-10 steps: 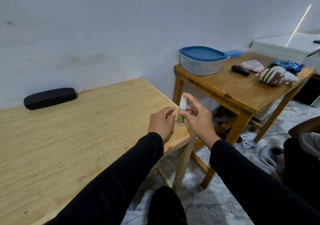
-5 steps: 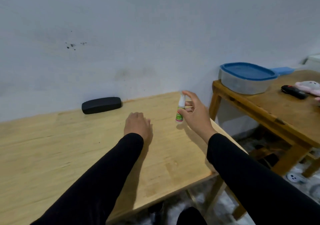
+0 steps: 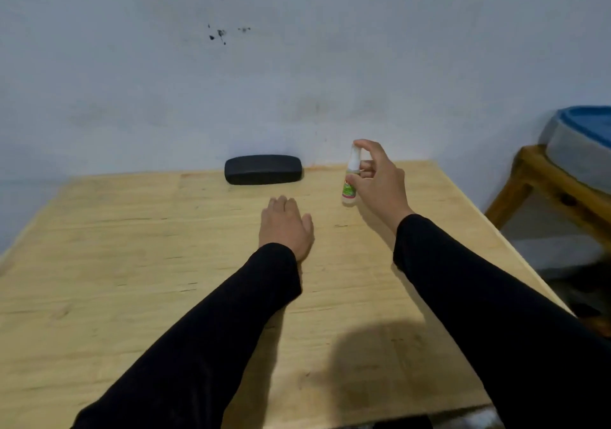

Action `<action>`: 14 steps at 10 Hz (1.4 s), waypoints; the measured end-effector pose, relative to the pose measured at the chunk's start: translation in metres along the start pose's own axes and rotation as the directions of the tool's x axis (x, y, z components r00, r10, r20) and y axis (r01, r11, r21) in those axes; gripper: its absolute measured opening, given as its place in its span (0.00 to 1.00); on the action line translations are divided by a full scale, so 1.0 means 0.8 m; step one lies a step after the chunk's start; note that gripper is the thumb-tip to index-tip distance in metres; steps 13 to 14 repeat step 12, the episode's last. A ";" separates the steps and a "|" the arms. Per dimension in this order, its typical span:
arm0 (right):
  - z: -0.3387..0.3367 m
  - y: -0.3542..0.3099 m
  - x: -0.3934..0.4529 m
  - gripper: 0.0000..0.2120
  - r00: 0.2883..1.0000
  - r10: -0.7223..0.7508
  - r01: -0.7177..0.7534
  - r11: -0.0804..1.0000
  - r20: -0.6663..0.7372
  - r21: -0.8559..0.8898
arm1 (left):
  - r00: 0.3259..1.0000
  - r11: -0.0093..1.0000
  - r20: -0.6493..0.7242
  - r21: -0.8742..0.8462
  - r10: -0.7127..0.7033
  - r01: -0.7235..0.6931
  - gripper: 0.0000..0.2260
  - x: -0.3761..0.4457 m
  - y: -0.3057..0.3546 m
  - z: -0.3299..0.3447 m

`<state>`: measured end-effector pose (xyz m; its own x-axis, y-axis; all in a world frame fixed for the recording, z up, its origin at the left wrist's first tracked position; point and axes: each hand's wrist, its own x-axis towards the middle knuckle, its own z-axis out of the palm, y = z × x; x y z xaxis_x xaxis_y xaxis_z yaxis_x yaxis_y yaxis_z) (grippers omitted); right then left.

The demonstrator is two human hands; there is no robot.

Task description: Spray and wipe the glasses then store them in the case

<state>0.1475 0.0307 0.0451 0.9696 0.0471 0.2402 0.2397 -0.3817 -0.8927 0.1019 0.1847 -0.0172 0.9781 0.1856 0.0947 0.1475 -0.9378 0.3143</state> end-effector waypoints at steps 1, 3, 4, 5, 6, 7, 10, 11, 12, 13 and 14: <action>0.025 -0.003 0.028 0.24 0.999 -0.020 0.020 1.000 0.031 -0.004 | 1.000 1.000 -0.003 -0.019 -0.008 0.008 0.24 0.000 -0.003 0.005; 0.070 0.002 0.080 0.23 0.998 -0.048 0.048 0.999 0.049 -0.013 | 1.000 0.999 -0.020 -0.041 -0.001 0.000 0.24 -0.001 -0.006 0.008; 0.086 0.007 0.096 0.22 0.998 -0.051 0.051 0.999 0.043 -0.001 | 1.000 1.000 -0.016 0.005 -0.006 0.006 0.25 0.001 -0.005 0.009; 0.098 0.012 0.104 0.22 0.996 -0.080 0.080 0.997 0.037 -0.008 | 1.000 1.000 -0.013 0.019 -0.010 0.010 0.25 0.001 -0.004 0.008; 0.104 0.018 0.109 0.22 0.993 -0.107 0.108 0.994 0.047 -0.022 | 1.000 1.000 -0.013 0.030 -0.008 0.009 0.24 0.001 -0.003 0.007; 0.108 0.023 0.111 0.22 0.989 -0.136 0.139 0.990 0.057 -0.040 | 1.000 1.000 -0.014 0.013 -0.006 0.007 0.24 0.002 -0.003 0.008; 0.104 0.018 0.099 0.32 0.981 -0.175 0.182 0.980 0.089 -0.079 | 0.999 0.991 -0.048 -0.129 -0.021 0.015 0.22 -0.001 -0.005 0.007; 0.096 0.015 0.091 0.33 0.986 -0.145 0.148 0.988 0.077 -0.037 | 0.988 0.967 -0.152 -0.254 -0.005 -0.034 0.17 -0.003 -0.004 0.002; 0.090 0.012 0.071 0.23 0.996 -0.086 0.087 0.993 0.014 -0.073 | 0.983 0.923 -0.174 -0.385 -0.062 -0.010 0.16 -0.015 -0.002 -0.009; 0.090 0.012 0.071 0.23 0.996 -0.086 0.087 0.993 0.014 -0.073 | 0.983 0.923 -0.174 -0.385 -0.062 -0.010 0.16 -0.015 -0.002 -0.009; 0.090 0.012 0.071 0.23 0.996 -0.086 0.087 0.993 0.014 -0.073 | 0.983 0.923 -0.174 -0.385 -0.062 -0.010 0.16 -0.015 -0.002 -0.009</action>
